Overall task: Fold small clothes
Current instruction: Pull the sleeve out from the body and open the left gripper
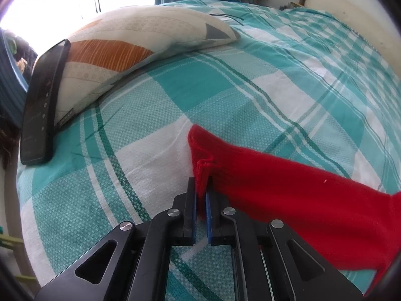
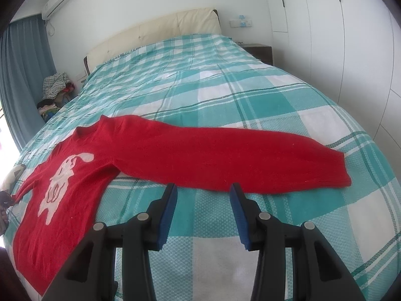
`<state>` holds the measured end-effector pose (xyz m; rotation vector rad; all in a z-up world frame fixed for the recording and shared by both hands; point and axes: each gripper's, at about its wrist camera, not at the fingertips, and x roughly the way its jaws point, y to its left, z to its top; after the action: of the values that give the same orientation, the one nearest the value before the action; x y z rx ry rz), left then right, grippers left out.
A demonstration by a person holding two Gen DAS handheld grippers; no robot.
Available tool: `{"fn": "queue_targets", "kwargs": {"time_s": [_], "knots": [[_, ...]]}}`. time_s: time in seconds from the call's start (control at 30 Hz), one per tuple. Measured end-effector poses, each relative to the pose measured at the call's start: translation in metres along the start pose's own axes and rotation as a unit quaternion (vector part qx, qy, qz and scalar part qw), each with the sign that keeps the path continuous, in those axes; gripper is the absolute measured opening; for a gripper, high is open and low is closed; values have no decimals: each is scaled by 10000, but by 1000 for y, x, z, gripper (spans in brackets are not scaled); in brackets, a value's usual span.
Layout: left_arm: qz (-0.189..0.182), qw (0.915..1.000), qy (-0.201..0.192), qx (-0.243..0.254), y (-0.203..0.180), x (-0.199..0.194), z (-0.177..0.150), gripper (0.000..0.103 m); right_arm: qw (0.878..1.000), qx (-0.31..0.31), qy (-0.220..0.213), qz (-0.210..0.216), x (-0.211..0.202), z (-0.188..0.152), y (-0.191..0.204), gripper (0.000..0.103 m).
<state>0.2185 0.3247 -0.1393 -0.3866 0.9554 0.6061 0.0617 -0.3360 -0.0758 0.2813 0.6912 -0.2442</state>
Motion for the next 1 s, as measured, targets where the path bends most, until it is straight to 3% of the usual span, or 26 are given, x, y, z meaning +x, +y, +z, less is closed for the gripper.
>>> {"fn": "queue_targets", "kwargs": {"time_s": [0.27, 1.0], "knots": [[-171, 9998, 74, -109, 9, 8, 0, 4, 9999, 153, 1, -69, 0, 1, -7, 44], [-153, 9999, 27, 44, 8, 12, -1, 5, 9997, 218, 14, -138, 3, 1, -9, 44]]}}
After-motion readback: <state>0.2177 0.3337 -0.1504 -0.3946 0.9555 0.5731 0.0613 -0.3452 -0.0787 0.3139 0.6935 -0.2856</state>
